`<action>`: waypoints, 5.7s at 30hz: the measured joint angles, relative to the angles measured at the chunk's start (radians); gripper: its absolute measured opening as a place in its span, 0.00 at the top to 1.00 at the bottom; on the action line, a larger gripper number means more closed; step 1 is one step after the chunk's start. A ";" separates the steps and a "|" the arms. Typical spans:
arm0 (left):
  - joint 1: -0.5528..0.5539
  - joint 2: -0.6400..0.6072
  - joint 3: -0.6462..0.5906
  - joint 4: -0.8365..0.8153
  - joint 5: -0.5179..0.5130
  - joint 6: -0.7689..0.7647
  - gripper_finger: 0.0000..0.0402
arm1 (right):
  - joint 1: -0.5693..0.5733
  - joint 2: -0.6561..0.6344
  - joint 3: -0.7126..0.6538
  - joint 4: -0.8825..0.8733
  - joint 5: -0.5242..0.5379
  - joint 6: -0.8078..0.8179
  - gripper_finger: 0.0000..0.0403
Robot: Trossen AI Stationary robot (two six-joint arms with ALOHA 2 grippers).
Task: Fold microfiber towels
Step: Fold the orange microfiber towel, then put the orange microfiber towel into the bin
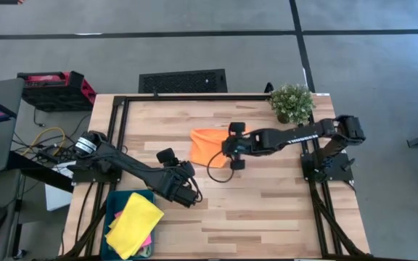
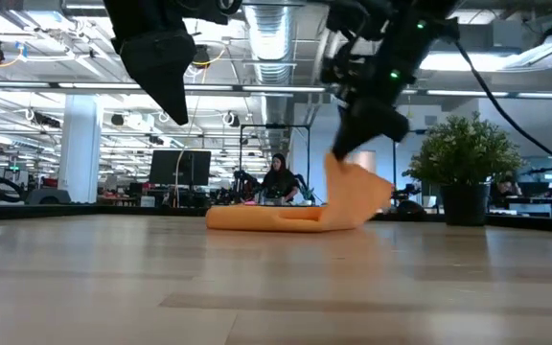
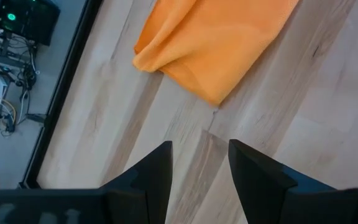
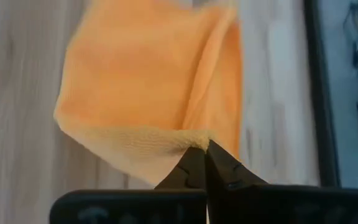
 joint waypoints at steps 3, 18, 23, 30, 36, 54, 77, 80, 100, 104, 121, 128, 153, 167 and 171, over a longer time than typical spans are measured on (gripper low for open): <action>0.000 0.000 0.000 0.000 0.001 0.000 0.63 | -0.025 0.000 0.007 0.107 -0.047 -0.061 0.99; 0.000 0.000 0.000 -0.002 0.006 -0.001 0.63 | -0.080 0.123 0.035 0.360 -0.089 -0.207 0.99; 0.003 0.000 0.000 -0.022 0.007 -0.019 0.63 | -0.098 0.213 0.132 0.350 -0.084 -0.254 0.99; 0.004 0.000 0.001 -0.038 0.022 -0.028 0.62 | -0.111 0.346 0.301 0.360 -0.089 -0.346 0.99; 0.004 0.000 0.001 -0.045 0.026 -0.029 0.62 | -0.115 0.433 0.410 0.354 -0.149 -0.383 0.99; 0.005 0.000 0.001 -0.085 0.041 -0.070 0.63 | -0.100 0.457 0.485 0.370 -0.367 -0.601 0.99; 0.005 0.000 0.001 -0.086 0.058 -0.074 0.63 | -0.093 0.457 0.484 0.429 -0.376 -0.639 0.67; 0.005 0.000 0.001 -0.086 0.058 -0.074 0.63 | -0.091 0.457 0.484 0.444 -0.376 -0.639 0.57; 0.004 0.000 0.001 -0.099 0.116 -0.079 0.63 | -0.091 0.457 0.483 0.278 -0.445 -0.657 0.40; 0.004 0.000 0.001 -0.108 0.119 -0.079 0.63 | -0.087 0.457 0.483 0.265 -0.454 -0.644 0.42; 0.006 0.000 -0.010 -0.101 0.093 0.259 0.63 | -0.013 0.184 0.483 -0.421 -0.447 -0.242 0.45; 0.121 0.000 -0.074 0.049 0.128 0.532 0.63 | 0.095 0.142 0.483 -0.628 -0.434 -0.071 0.45; 0.447 0.006 -0.194 0.383 0.647 1.087 0.69 | 0.174 0.146 0.483 -0.648 -0.345 0.036 0.45; 0.398 0.007 -0.298 0.490 0.542 1.056 0.69 | 0.162 0.146 0.483 -0.634 -0.345 0.051 0.45; 0.386 0.007 -0.303 0.516 0.470 1.015 0.69 | 0.162 0.146 0.483 -0.626 -0.345 0.051 0.45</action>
